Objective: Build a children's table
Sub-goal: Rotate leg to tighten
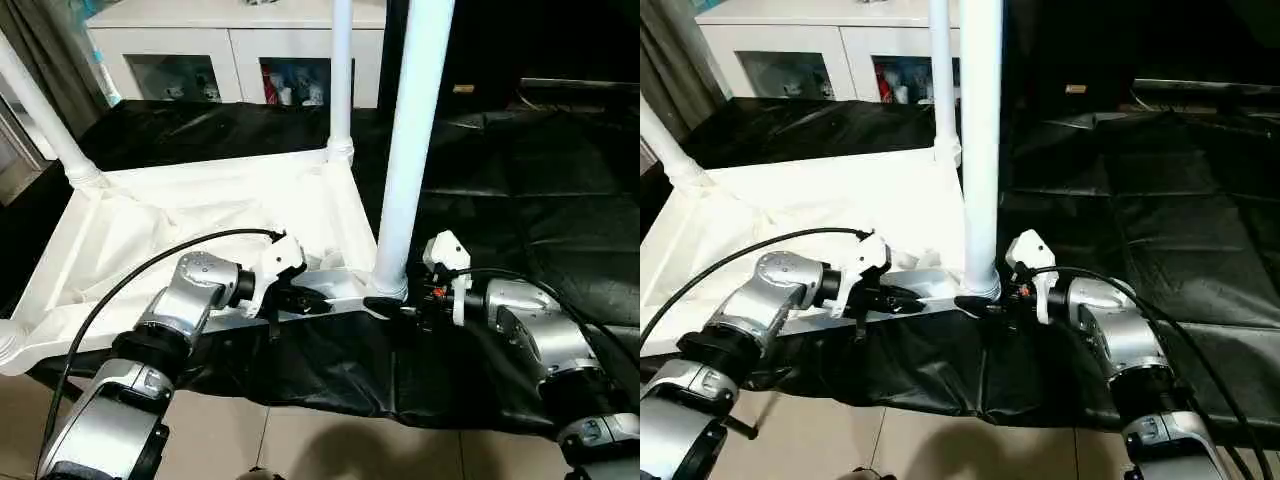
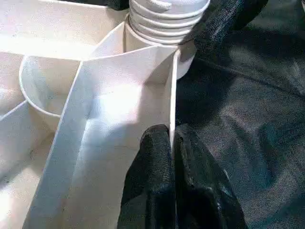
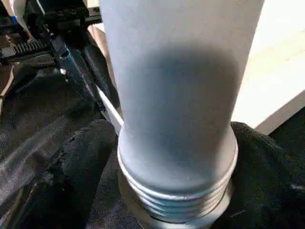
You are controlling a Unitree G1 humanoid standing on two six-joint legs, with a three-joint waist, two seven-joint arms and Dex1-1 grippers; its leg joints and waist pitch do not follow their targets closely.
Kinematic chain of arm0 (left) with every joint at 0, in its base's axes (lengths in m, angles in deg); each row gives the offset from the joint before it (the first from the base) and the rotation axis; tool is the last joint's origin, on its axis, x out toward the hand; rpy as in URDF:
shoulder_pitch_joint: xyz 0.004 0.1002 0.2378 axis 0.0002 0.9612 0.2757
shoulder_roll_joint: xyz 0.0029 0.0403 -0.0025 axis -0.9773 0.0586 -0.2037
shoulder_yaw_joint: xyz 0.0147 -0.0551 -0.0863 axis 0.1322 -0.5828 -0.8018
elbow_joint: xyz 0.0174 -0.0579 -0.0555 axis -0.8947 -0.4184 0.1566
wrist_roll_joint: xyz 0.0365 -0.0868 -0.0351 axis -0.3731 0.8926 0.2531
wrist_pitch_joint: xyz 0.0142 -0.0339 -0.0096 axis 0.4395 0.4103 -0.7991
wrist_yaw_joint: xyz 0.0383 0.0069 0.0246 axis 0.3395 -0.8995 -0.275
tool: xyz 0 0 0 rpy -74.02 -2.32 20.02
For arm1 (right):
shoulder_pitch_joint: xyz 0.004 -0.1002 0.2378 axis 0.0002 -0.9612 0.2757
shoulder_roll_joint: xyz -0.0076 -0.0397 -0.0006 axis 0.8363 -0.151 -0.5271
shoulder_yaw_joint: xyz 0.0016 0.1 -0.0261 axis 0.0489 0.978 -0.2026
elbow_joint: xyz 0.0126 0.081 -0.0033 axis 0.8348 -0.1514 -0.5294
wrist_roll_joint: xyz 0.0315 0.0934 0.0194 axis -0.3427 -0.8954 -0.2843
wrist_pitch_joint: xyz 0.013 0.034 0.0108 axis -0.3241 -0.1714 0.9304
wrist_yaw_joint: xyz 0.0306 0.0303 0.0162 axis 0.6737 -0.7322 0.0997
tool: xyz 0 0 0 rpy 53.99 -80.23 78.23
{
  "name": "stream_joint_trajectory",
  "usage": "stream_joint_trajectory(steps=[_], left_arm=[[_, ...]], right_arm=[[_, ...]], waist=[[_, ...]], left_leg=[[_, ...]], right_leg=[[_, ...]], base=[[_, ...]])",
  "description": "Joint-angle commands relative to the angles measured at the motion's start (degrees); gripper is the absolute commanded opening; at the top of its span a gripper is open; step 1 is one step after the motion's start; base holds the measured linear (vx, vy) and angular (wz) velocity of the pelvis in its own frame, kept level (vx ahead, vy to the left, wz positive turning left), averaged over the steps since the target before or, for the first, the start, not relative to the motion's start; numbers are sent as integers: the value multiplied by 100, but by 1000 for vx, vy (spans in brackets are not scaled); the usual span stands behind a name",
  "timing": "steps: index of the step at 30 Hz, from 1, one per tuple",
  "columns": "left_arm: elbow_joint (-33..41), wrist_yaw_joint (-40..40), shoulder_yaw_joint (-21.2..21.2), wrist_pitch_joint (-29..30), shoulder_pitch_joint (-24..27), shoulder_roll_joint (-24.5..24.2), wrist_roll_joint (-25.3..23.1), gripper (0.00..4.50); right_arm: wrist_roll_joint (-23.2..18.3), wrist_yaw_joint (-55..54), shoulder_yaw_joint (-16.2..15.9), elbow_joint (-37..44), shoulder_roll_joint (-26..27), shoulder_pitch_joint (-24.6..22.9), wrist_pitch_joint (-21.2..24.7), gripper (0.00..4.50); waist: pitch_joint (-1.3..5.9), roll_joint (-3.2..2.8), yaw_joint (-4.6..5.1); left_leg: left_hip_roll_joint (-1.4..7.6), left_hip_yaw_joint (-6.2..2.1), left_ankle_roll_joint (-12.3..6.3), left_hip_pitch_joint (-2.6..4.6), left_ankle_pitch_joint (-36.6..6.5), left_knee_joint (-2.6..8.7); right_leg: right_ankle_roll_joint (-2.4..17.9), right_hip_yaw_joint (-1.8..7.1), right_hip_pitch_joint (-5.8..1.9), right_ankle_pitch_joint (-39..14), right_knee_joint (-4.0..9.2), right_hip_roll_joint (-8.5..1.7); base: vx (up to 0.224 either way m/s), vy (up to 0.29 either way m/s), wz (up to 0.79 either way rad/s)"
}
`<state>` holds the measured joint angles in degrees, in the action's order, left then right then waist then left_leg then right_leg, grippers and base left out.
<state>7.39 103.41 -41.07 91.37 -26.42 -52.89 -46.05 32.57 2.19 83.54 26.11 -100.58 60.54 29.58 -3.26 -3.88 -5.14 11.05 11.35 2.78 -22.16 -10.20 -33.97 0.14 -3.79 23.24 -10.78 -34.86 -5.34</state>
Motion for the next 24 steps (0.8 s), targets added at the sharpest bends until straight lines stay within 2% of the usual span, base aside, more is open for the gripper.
stream_joint_trajectory(steps=[1,2,4,7,8,10,13,14,15,16,17,21,24], left_arm=[[209,116,-82,20,29,45,208,0],[232,110,-82,38,36,71,220,0],[251,71,-70,51,45,122,232,0],[215,-112,-108,59,15,242,238,0],[182,-191,-118,53,-5,278,223,0],[122,-325,-126,46,-40,325,184,0],[-309,-1385,-235,68,-309,713,-40,0],[-367,-1550,-264,86,-352,792,-48,0],[-455,-1830,-304,120,-420,923,-71,0],[-521,-2021,-325,135,-469,1009,-93,0],[-691,-2588,-367,148,-591,1283,-154,0],[-793,-2965,-360,165,-680,1531,-190,0],[-919,-3062,-329,94,-765,1679,-239,0]], right_arm=[[-112,99,-59,69,27,27,101,359],[-120,113,-64,123,56,-26,133,353],[-125,27,-35,191,135,-129,183,326],[-126,-378,69,186,308,-249,220,318],[-91,-531,93,145,356,-264,194,299],[-35,-772,126,75,430,-278,157,288],[191,-2177,313,-334,974,-285,224,284],[228,-2364,321,-392,1063,-280,237,284],[291,-2703,342,-490,1216,-263,262,282],[332,-2961,369,-582,1329,-226,270,281],[443,-3775,485,-898,1688,-68,272,281],[566,-4250,422,-1117,2014,116,207,280],[706,-4346,300,-1241,2214,272,77,280]], waist=[[387,80,-14],[389,100,-8],[388,90,-11],[388,53,-11],[383,66,0],[374,57,12],[335,94,54],[335,94,54],[329,101,59],[323,110,59],[310,96,79],[292,80,121],[295,89,155]], left_leg=[[231,-103,-514,91,-999,379],[229,-99,-515,87,-986,376],[228,-96,-524,87,-977,374],[232,-105,-484,92,-1030,382],[230,-107,-425,96,-1117,395],[229,-109,-373,103,-1196,409],[196,-114,-172,136,-1450,438],[196,-114,-172,136,-1450,438],[191,-124,-108,142,-1514,450],[189,-127,-104,136,-1515,449],[183,-132,-79,150,-1613,462],[185,-154,-8,174,-1837,498],[167,-158,-54,192,-1925,516]], right_leg=[[1499,218,-282,-945,398,-330],[1510,217,-286,-894,395,-324],[1519,219,-283,-842,396,-322],[1515,217,-274,-900,401,-327],[1490,217,-278,-983,414,-326],[1469,216,-269,-1085,430,-323],[1305,231,-239,-1655,505,-334],[1305,231,-239,-1655,505,-334],[1178,232,-245,-1967,537,-346],[1139,235,-246,-2015,545,-348],[1047,239,-218,-2255,576,-346],[924,230,-203,-2506,625,-346],[868,226,-212,-2572,649,-342]], base=[[0,0,0],[0,0,0],[0,0,0],[0,0,0],[0,0,0],[0,0,0],[0,0,0],[0,0,0],[0,0,0],[0,0,0],[0,0,0],[0,0,0],[0,0,0]])
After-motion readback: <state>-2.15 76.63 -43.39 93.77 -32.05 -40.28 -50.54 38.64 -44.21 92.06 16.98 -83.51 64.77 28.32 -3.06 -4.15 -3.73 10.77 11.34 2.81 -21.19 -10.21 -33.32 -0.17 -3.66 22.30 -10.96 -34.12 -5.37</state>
